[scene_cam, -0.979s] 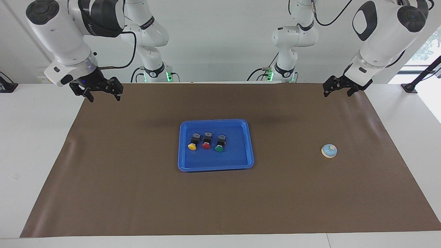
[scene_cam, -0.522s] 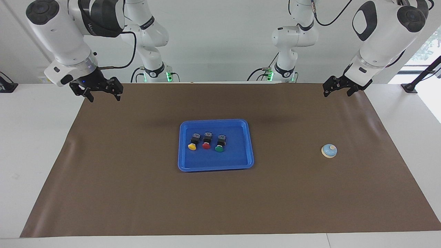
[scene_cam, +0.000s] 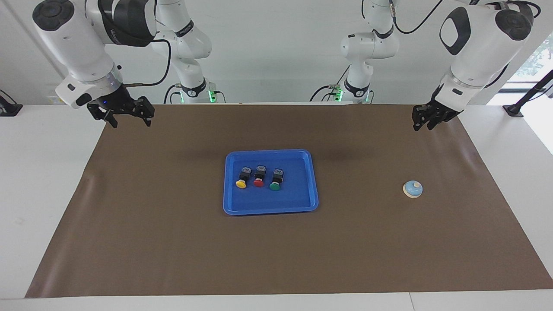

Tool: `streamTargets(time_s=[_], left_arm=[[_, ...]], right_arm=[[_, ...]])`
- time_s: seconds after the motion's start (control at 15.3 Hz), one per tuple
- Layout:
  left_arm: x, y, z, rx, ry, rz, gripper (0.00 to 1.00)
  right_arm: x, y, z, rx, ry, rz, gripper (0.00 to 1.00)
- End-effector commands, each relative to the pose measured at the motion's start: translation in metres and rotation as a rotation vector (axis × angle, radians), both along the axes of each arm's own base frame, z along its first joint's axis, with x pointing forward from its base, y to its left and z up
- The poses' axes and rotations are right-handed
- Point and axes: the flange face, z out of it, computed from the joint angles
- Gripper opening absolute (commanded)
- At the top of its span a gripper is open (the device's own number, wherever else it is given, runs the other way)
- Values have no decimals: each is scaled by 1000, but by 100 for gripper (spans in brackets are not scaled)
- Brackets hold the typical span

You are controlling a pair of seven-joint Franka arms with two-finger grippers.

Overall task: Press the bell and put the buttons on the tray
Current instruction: 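Move the left gripper down toward the bell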

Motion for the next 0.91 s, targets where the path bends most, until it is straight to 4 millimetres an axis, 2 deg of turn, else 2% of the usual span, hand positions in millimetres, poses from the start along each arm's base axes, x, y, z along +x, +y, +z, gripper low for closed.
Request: streamTargets(time_s=[0.0,0.13,0.33,0.52,0.85], left_arm=[[13,22,-41,-6,-4,42,0],[34,27,-73,-2,-20,40,0],[56,58,-112,-1,-57,85,0],[62,61,-149,0,-83,76,0],[63,58,-184,1,-102,56,0]], right_arm=[[-8,-2,2,-11,6,6,100],[-8,-2,2,-11,6,6,100],[-8,-1,2,-11,6,7,100],[-8,-2,2,-11,6,6,100],[-8,-2,2,-11,6,6,100]])
